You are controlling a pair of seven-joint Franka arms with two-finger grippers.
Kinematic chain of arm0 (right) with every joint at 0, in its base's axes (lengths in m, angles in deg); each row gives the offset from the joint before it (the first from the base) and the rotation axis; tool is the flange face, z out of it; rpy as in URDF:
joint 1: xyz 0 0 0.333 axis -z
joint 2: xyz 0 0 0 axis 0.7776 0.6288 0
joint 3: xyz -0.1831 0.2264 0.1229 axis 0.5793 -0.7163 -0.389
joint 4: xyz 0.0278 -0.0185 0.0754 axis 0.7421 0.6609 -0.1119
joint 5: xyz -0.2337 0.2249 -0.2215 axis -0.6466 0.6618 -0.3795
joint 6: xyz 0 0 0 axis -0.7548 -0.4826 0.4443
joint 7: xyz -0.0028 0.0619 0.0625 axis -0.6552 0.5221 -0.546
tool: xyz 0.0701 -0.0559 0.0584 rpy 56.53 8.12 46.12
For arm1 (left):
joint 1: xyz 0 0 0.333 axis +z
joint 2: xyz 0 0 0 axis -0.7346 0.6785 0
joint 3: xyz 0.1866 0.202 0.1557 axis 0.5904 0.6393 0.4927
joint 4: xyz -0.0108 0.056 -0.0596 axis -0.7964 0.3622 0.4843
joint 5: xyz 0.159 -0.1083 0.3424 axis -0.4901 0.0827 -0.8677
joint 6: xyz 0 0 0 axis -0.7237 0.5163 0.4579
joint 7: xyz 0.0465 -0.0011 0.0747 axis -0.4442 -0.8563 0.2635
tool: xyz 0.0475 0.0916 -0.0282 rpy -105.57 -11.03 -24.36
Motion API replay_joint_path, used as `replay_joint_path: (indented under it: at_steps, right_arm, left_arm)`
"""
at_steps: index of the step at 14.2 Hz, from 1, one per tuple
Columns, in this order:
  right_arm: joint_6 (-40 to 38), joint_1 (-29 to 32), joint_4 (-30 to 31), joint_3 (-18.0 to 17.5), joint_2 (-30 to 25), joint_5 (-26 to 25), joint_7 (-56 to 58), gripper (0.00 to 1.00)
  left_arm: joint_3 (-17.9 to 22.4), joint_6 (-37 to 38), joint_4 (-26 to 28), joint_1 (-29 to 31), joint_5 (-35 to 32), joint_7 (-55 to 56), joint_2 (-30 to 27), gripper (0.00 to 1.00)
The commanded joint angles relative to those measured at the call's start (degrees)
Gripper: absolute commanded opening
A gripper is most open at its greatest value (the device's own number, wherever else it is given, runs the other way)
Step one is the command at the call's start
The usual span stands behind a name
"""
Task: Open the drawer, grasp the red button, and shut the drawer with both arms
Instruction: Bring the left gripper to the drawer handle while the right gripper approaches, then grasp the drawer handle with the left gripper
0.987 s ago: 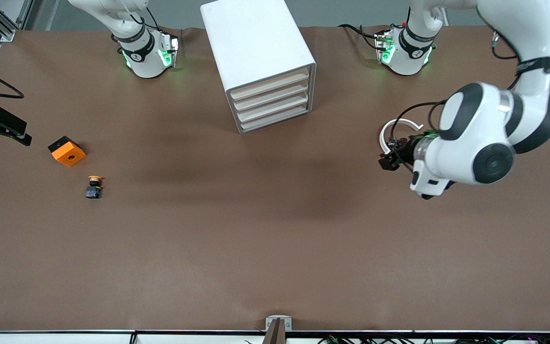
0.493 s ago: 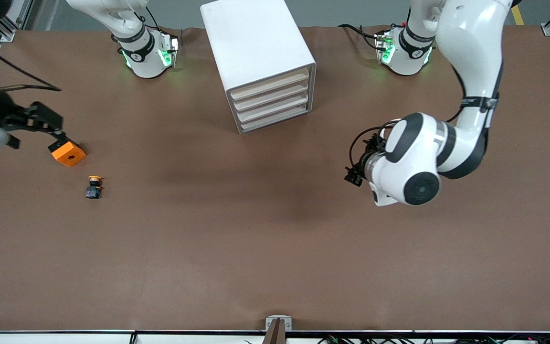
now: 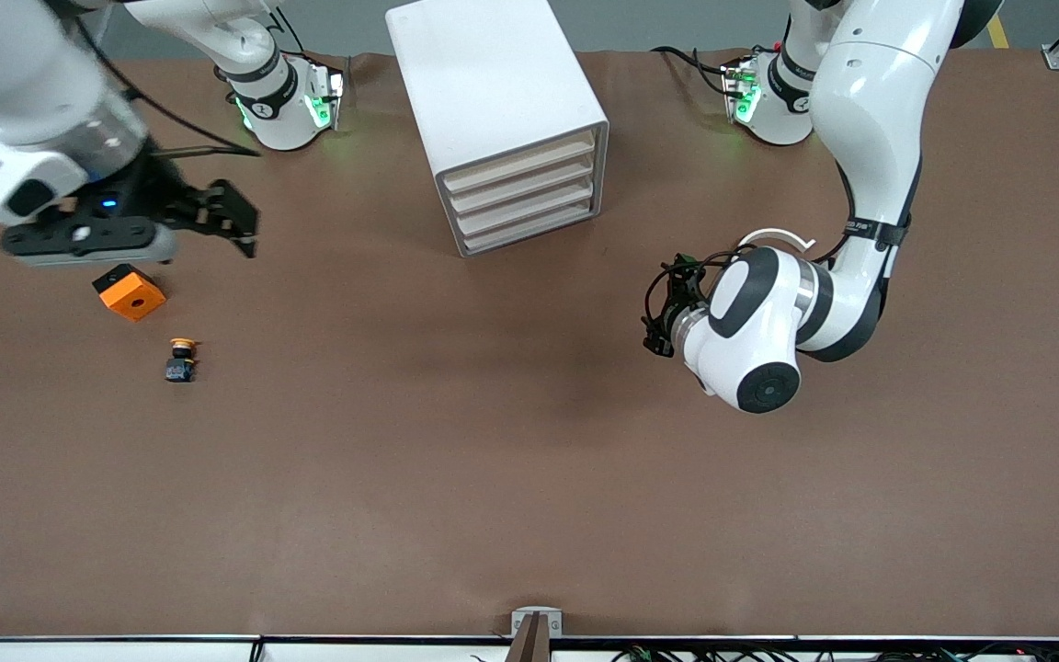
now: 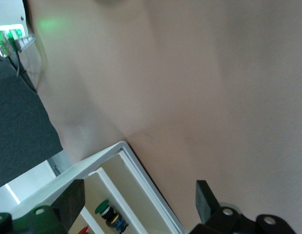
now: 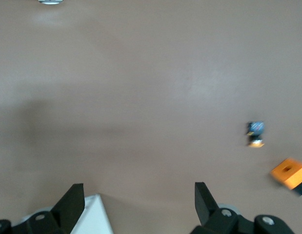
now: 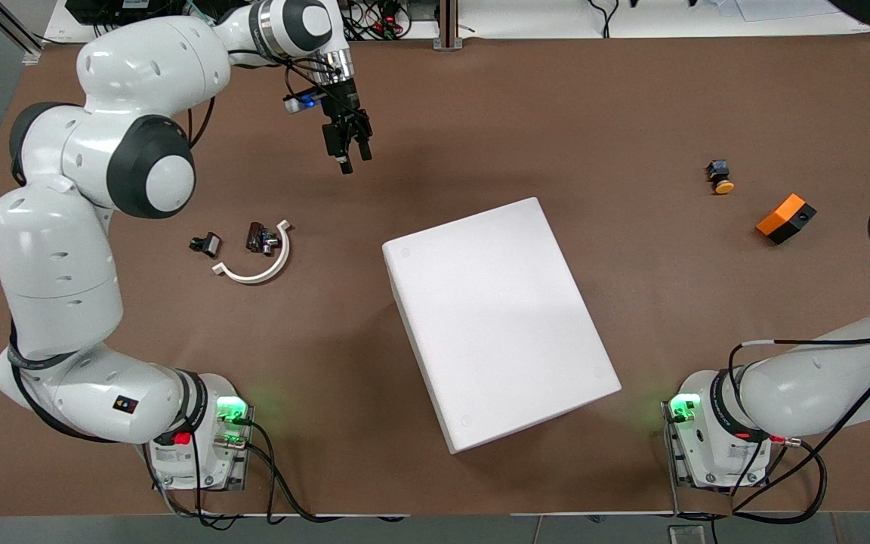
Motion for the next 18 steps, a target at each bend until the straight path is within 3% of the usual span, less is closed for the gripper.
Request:
replay_joint_path:
  at_steps: [1, 6, 12, 18]
  right_arm:
    - [0.79, -4.07, -0.67, 0.35, 1.20, -0.39, -10.55, 1.00]
    - [4.31, -11.55, -0.85, 0.35, 4.63, -0.12, -34.62, 1.00]
    - [6.86, -16.73, -1.90, 0.35, 9.64, 0.14, -56.51, 1.00]
    - [6.95, -17.89, -2.69, 0.35, 12.27, 0.67, -67.60, 1.00]
  left_arm:
    - [0.22, 2.32, -1.28, -0.10, 1.75, 1.04, 1.03, 1.00]
    - [0.22, 5.23, -1.28, -0.10, 2.36, 5.23, 2.16, 1.00]
    - [0.22, 6.64, -1.10, -1.15, 15.52, 16.57, 5.07, 1.00]
    - [0.22, 6.64, -0.05, -7.64, 25.72, 24.77, 8.67, 0.98]
